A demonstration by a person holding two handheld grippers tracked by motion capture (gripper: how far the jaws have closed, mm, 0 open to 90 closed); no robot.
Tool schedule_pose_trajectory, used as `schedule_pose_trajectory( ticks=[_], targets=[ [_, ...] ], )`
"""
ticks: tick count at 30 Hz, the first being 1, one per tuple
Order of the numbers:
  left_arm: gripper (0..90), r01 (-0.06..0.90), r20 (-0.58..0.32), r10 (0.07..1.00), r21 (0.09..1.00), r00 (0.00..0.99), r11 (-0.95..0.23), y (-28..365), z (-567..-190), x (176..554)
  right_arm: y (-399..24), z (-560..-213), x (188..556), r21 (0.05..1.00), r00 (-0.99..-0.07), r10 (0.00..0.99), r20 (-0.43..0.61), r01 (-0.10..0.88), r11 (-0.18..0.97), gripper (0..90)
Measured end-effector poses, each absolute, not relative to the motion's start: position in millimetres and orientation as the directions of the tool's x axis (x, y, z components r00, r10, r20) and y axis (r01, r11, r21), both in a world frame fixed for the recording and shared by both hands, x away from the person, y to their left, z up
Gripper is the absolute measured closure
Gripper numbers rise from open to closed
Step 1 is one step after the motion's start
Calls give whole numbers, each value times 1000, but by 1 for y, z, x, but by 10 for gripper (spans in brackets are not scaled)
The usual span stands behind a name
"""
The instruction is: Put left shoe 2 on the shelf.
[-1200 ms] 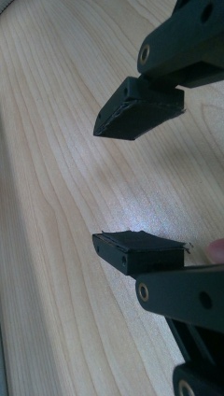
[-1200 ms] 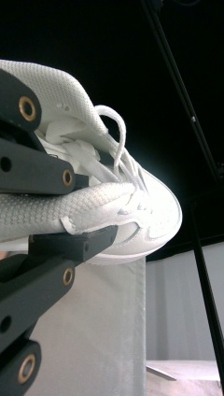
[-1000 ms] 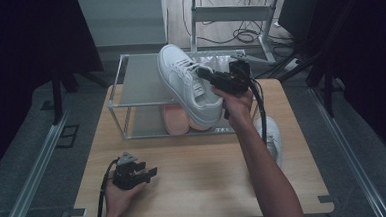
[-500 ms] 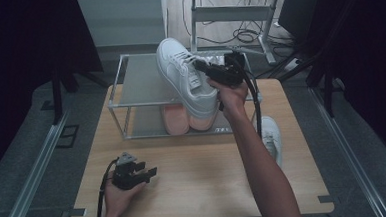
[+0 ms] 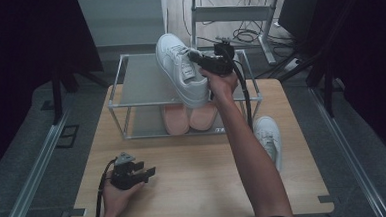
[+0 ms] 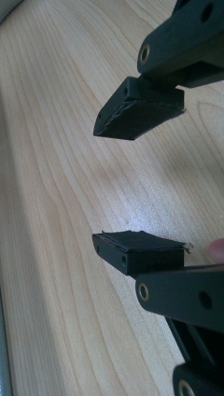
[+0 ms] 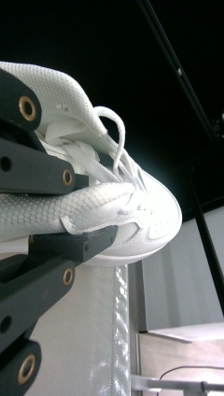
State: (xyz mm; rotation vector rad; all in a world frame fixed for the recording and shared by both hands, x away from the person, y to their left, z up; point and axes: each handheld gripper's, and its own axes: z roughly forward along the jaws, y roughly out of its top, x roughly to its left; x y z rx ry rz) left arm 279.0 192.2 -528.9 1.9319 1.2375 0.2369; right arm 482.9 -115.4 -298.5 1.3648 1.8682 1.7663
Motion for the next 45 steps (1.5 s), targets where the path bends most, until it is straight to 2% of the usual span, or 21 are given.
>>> schedule_pose_trajectory(
  ticks=[9,21,26,31,34,40,45],
  targets=[
    [428,674,-253,828,715,500,-189,195,-529,279,-96,-308,512,858,-478,774,415,488,-159,811],
    [427,672,-252,826,715,504,-192,195,-529,279,-84,-321,531,845,-404,821,402,509,-163,803],
    [427,675,-253,828,713,501,-191,194,-529,278,-82,-328,537,834,-384,833,397,530,-153,752],
    [427,673,-248,826,713,506,-198,194,-530,278,-85,-328,537,841,-417,810,413,515,-164,619],
    [427,676,-254,827,712,502,-192,193,-530,278,-86,-322,532,861,-440,809,390,485,-152,576],
    [427,671,-246,827,714,505,-198,193,-530,278,-100,-315,517,882,-463,806,369,447,-147,575],
    [427,673,-244,829,712,503,-199,194,-530,279,-115,-309,503,892,-495,794,352,433,-125,620]
  ],
)
